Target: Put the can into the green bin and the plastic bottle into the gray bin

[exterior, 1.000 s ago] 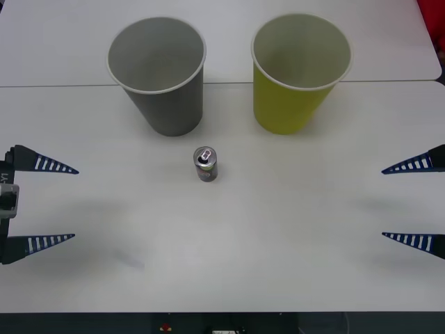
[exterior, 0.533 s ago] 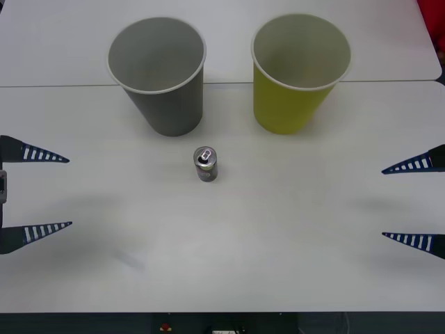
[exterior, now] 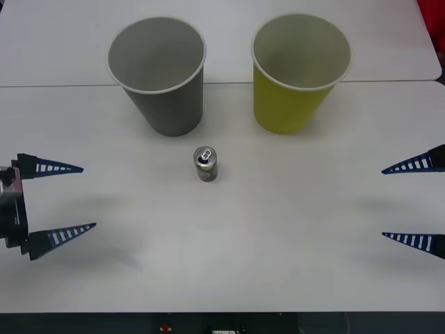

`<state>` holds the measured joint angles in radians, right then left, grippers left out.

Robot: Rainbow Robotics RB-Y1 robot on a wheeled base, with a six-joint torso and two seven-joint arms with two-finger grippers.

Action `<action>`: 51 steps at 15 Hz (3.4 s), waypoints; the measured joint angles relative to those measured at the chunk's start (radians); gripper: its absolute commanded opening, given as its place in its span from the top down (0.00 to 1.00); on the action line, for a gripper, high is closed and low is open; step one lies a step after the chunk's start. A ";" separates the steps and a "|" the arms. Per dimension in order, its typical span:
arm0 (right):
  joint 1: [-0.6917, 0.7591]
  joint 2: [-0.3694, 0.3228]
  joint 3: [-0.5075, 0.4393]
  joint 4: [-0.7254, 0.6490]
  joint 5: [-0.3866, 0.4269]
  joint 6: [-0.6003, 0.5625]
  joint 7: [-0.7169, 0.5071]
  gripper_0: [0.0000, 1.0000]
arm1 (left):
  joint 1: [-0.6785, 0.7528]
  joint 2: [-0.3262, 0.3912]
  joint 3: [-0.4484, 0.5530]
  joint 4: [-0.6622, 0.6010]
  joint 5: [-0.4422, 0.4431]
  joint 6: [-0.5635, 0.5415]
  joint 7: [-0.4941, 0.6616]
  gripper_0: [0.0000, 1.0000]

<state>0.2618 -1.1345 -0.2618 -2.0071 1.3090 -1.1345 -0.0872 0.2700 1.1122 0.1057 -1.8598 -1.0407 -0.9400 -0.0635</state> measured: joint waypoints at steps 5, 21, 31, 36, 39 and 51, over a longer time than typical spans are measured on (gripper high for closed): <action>0.000 0.000 0.000 0.000 0.000 0.000 0.000 0.00 | -0.023 0.000 -0.133 0.002 0.059 0.154 -0.019 0.00; 0.000 0.000 0.000 0.000 0.000 0.000 0.000 0.00 | -0.209 -0.258 -0.499 0.065 0.071 0.580 -0.093 0.00; 0.000 0.000 0.000 0.000 0.000 0.000 0.000 0.00 | -0.281 -0.494 -0.500 0.181 -0.115 0.643 -0.113 0.00; 0.000 0.000 0.000 0.000 0.000 0.000 0.000 0.00 | -0.366 -0.553 -0.563 0.281 -0.130 0.656 -0.117 0.00; 0.000 0.000 0.000 0.000 0.000 0.000 0.000 0.00 | -0.403 -0.565 -0.607 0.298 -0.131 0.703 -0.112 0.00; 0.000 0.000 0.000 0.000 0.000 0.000 0.000 0.00 | -0.506 -0.687 -0.622 0.446 -0.178 0.734 -0.118 0.23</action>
<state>0.2618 -1.1345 -0.2618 -2.0071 1.3090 -1.1345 -0.0872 -0.2363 0.4248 -0.5159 -1.4136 -1.2182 -0.2056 -0.1812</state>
